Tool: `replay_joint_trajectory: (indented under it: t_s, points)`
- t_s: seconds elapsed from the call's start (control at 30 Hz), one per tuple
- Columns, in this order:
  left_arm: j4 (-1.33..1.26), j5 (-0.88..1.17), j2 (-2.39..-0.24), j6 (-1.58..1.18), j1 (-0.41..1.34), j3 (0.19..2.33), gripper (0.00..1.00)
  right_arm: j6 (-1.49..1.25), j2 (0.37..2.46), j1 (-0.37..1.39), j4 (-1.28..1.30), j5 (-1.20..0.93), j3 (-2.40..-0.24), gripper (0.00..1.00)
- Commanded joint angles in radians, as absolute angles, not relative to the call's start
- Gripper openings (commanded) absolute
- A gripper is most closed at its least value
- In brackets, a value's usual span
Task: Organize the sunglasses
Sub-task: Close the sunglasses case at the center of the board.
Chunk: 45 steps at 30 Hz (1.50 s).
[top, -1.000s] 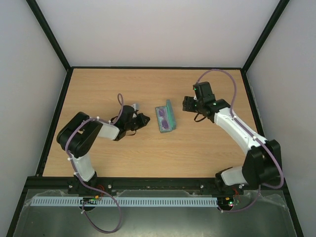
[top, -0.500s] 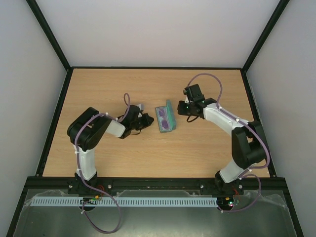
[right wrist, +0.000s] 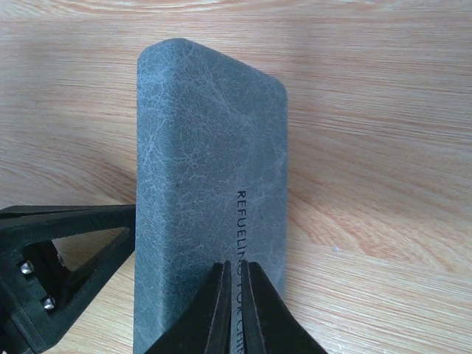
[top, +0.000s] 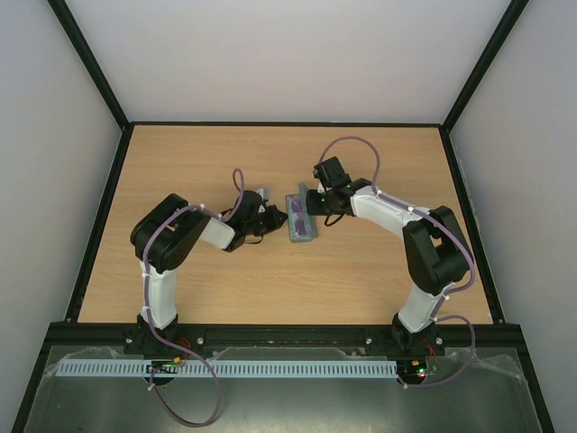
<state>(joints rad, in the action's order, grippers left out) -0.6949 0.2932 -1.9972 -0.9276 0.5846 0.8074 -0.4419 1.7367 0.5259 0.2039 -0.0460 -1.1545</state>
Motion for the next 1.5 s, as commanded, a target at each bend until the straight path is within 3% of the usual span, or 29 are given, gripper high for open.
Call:
replay_joint_trajectory:
  t_s: [0.0,0.53,0.63,0.7,0.77,0.87,0.93,1.03,1.23,1.37,1.47]
  points:
    - [-0.694,0.309,-2.051,-0.932,0.612,0.841,0.04,-0.447,1.784,0.571,0.206,-0.079,-1.186,0.07]
    - [-0.712,0.324,-2.039,-0.935,0.609,0.82,0.05,-0.437,1.786,0.581,0.221,-0.039,-1.18,0.07]
    - [-0.711,0.322,-1.979,-0.928,0.576,0.762,0.08,-0.427,1.698,0.581,0.241,0.01,-1.145,0.13]
    - [-0.688,0.322,-1.94,-0.911,0.543,0.748,0.17,-0.423,1.637,0.58,0.255,0.039,-1.109,0.17]
    - [-0.644,0.319,-1.915,-0.884,0.513,0.776,0.38,-0.429,1.574,0.58,0.264,0.04,-1.054,0.27]
    - [-0.561,0.352,-1.938,-0.835,0.479,0.903,0.56,-0.449,1.484,0.582,0.249,-0.01,-0.946,0.37]
    - [-0.513,0.37,-1.977,-0.807,0.467,1.016,0.66,-0.467,1.424,0.587,0.234,-0.021,-0.871,0.43]
    - [-0.441,0.379,-2.063,-0.772,0.455,1.2,0.72,-0.492,1.359,0.598,0.21,-0.052,-0.772,0.48]
    - [-0.338,0.447,-2.259,-0.74,0.448,1.515,0.65,-0.524,1.32,0.624,0.161,-0.09,-0.671,0.37]
    - [-0.345,0.495,-2.366,-0.752,0.457,1.626,0.42,-0.533,1.374,0.638,0.1,-0.135,-0.668,0.33]
    - [-0.391,0.532,-2.409,-0.77,0.467,1.645,0.31,-0.544,1.412,0.638,0.053,-0.155,-0.677,0.3]
